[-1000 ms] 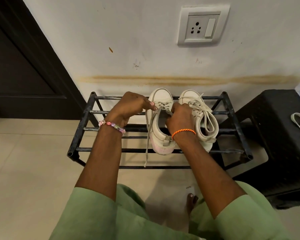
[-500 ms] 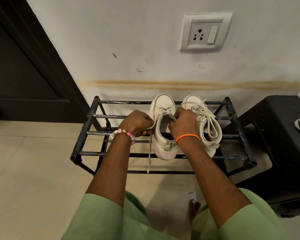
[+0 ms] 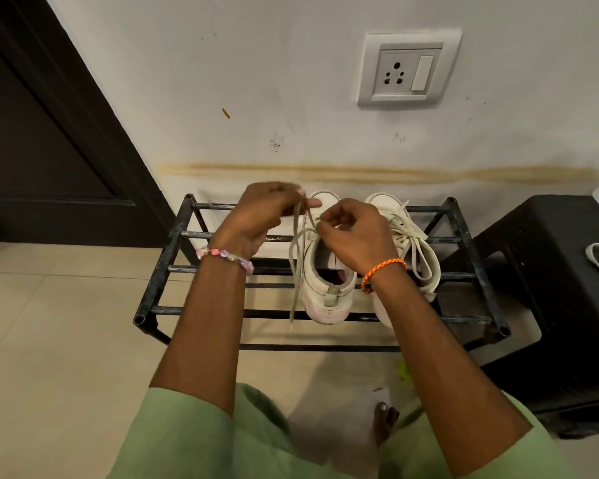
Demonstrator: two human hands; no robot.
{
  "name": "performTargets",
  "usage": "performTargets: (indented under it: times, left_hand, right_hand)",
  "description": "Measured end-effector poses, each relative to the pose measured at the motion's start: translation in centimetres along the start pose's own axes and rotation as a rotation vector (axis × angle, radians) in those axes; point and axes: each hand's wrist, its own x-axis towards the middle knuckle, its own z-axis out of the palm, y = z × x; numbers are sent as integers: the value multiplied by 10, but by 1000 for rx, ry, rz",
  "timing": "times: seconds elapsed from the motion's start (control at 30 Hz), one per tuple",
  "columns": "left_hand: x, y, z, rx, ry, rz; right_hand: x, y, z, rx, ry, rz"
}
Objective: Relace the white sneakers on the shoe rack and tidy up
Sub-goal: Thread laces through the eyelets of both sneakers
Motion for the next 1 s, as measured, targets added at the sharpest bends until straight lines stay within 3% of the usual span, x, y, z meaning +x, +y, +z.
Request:
performTargets:
  times: [0.13, 0.27, 0.5, 0.77, 0.9, 1.0]
  left_hand:
    - [-13, 20, 0, -137, -158, 98]
    - [-13, 17, -4, -162, -192, 116]
    - [5, -9, -19, -387, 236, -26]
    - [12, -15, -16, -430, 366, -48]
    - [18, -24, -12, -251, 487, -79]
    - [22, -35, -7, 272, 608, -81]
  right_hand:
    - [-6, -18, 7, 206, -212, -65]
    - [-8, -23, 8, 360, -245, -120]
    - [4, -21, -30, 507, -209, 51]
    - [16, -5, -42, 477, -133, 217]
    - [17, 7, -48, 403, 18, 165]
    - [17, 12, -48, 322, 41, 149]
